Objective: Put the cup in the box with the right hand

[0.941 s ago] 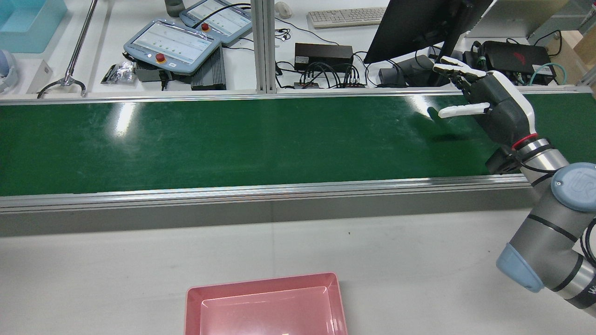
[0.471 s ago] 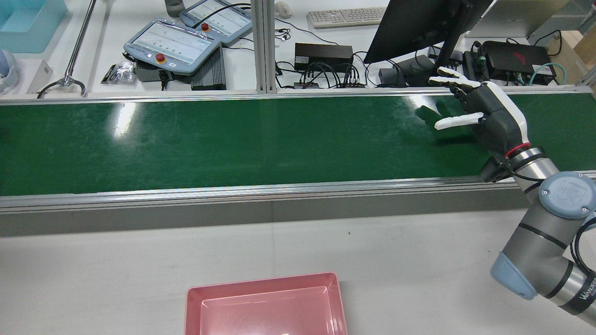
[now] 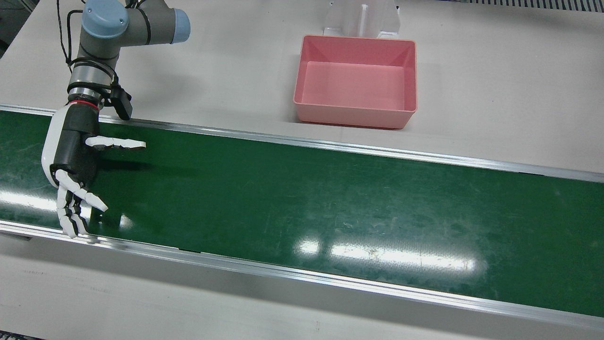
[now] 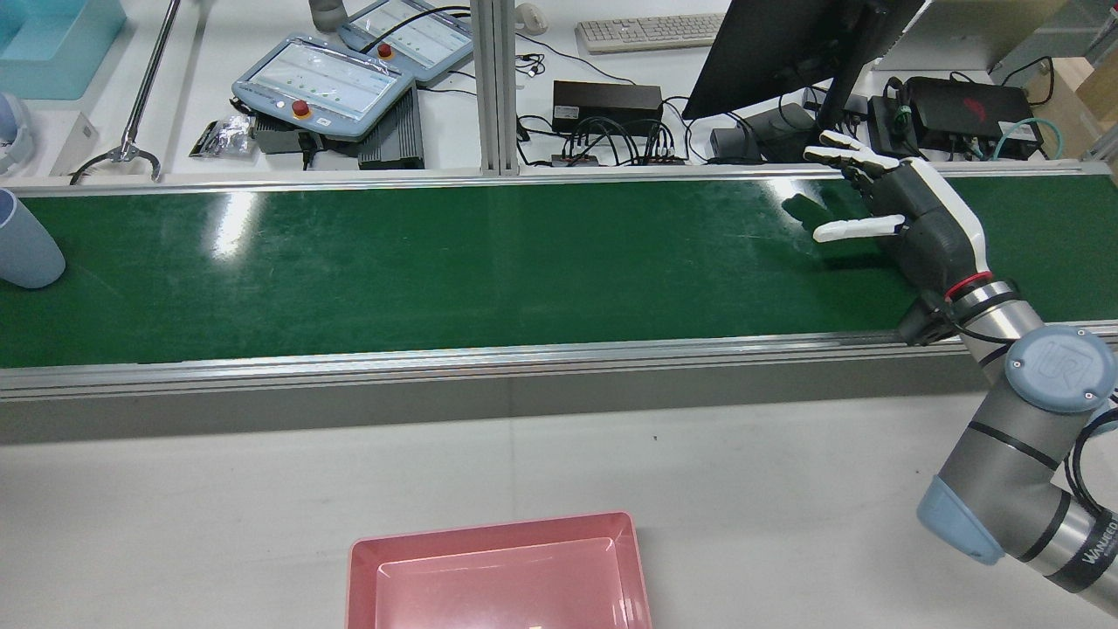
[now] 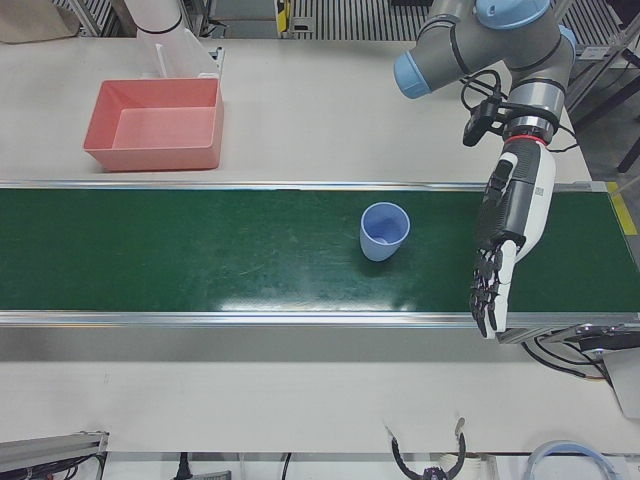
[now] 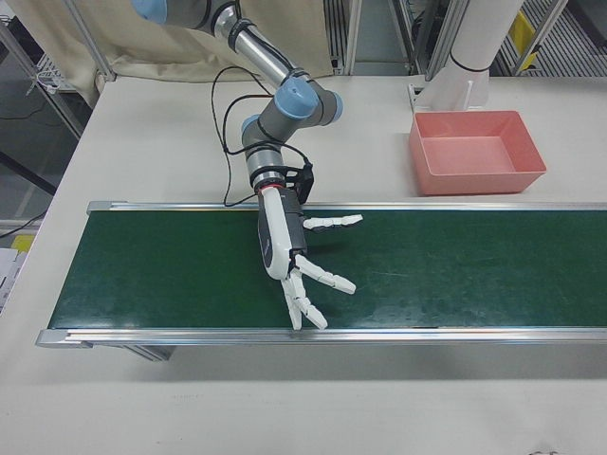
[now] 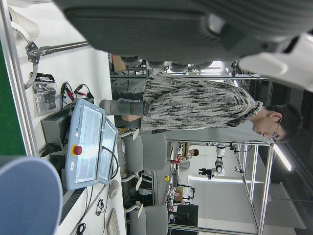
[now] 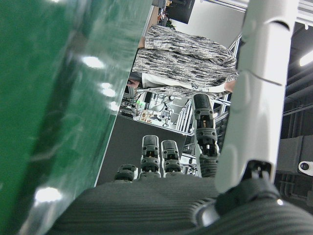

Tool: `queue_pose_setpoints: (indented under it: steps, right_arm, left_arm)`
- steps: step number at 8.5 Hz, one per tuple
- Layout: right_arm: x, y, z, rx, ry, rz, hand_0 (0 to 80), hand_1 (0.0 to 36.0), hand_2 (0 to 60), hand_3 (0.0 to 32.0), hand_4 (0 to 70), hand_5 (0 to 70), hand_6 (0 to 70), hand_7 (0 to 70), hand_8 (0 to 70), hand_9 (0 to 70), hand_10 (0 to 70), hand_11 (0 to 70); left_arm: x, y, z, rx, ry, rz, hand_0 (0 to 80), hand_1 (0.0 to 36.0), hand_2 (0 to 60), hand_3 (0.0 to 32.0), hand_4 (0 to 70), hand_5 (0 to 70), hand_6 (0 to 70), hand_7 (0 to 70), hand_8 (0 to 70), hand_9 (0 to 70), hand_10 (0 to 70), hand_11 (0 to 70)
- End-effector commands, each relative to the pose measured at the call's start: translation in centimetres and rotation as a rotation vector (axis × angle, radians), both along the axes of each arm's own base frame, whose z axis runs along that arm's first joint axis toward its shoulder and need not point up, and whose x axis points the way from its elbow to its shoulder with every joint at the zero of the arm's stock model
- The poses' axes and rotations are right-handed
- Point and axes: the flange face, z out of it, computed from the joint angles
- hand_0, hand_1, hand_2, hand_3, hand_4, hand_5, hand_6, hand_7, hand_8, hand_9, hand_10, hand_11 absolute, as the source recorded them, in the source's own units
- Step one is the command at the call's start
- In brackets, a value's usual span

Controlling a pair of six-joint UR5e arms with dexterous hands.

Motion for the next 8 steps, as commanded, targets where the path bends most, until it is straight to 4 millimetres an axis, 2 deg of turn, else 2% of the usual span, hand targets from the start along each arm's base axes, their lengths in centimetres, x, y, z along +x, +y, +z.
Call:
queue_pose_setpoints:
  steps: [1,3,4,5,7,8]
  right_arm:
    - [0.07,0.38,0.34,-0.038,0.035,-0.003,61.0,16.8,0.0,0.0,21.3,7.3,6.0,19.7,10.2,18.4,0.9,3.5]
    - [-0.21,0.49,0.49,-0.042,0.034,-0.005,61.2,17.2,0.0,0.0,22.3,7.2,5.9,20.4,10.1,18.4,0.0,1.0]
    - [-0.20,0.50,0.42,-0.041,0.032,-0.005,60.3,17.9,2.0,0.0,19.9,7.2,5.9,19.9,10.2,18.5,0.0,2.0]
    - [-0.31,0.47,0.32,-0.039,0.029,-0.005,57.5,21.3,10.6,0.0,14.7,7.3,6.0,19.7,10.1,18.3,0.8,3.4]
    - [-0.48,0.53,0.39,-0.039,0.032,-0.008,58.6,19.5,6.4,0.0,17.4,7.3,6.0,19.8,10.1,18.2,0.8,3.4]
    - [-0.63,0.60,0.32,-0.038,0.031,-0.011,58.4,19.4,6.6,0.0,17.7,7.3,6.0,20.0,10.2,18.5,0.9,3.5]
  left_arm:
    - [0.00,0.00,0.00,0.000,0.000,0.000,0.0,0.0,0.0,0.0,0.0,0.0,0.0,0.0,0.0,0.0,0.0,0.0]
    - [0.00,0.00,-0.07,0.001,0.000,0.000,0.0,0.0,0.0,0.0,0.0,0.0,0.0,0.0,0.0,0.0,0.0,0.0]
    - [0.00,0.00,-0.07,0.001,0.000,0.000,0.0,0.0,0.0,0.0,0.0,0.0,0.0,0.0,0.0,0.0,0.0,0.0]
    - [0.00,0.00,-0.07,0.001,0.000,0.000,0.0,0.0,0.0,0.0,0.0,0.0,0.0,0.0,0.0,0.0,0.0,0.0]
    - [0.00,0.00,0.00,0.000,0.000,0.000,0.0,0.0,0.0,0.0,0.0,0.0,0.0,0.0,0.0,0.0,0.0,0.0]
    - [0.00,0.00,-0.07,0.001,0.000,0.000,0.0,0.0,0.0,0.0,0.0,0.0,0.0,0.0,0.0,0.0,0.0,0.0]
